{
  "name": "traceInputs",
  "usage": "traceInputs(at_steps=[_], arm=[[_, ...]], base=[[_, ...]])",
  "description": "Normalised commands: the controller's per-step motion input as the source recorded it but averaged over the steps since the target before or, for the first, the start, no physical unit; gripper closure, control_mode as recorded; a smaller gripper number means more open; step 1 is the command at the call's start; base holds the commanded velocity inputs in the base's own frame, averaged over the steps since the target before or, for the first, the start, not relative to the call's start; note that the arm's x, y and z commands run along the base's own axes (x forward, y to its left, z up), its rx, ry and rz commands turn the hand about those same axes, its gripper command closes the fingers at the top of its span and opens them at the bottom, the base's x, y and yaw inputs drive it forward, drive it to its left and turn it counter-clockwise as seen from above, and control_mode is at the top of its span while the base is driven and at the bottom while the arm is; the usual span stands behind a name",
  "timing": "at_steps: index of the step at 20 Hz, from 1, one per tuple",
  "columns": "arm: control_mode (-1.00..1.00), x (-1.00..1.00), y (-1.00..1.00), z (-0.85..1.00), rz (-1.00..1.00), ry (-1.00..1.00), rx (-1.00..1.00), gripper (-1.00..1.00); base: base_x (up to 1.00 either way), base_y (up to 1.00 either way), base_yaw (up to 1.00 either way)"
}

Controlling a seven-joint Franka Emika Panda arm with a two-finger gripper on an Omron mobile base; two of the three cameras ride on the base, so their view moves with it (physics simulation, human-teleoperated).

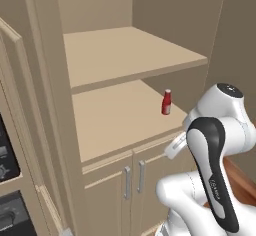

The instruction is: Collect the paprika, ketchup, and shaker from the cabinet and place them next to the stove.

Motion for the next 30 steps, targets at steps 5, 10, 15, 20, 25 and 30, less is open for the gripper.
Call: traceInputs(at_steps=[5, 10, 15, 20, 25, 30], arm=[[1.0, 0.0, 0.0, 0.0, 0.0, 0.0, 0.0, -1.0], [-1.0, 0.13, -0.04, 0.04, -0.07, 0.0, 0.0, -1.0], [-1.0, 0.02, -0.14, 0.01, -0.26, -0.01, 0.01, -1.0], [-1.0, 0.0, -0.11, 0.0, -0.31, -0.07, 0.02, -1.0], [-1.0, 0.11, -0.09, 0.0, -0.19, -0.17, 0.05, -1.0], [-1.0, 0.19, -0.13, 0.0, -0.06, -0.22, 0.06, -1.0]], base=[[0.56, -0.11, -0.09], [0.32, -0.03, -0.07], [0.0, 0.0, 0.0], [0.0, 0.0, 0.0], [0.0, 0.0, 0.0], [0.0, 0.0, 0.0]])
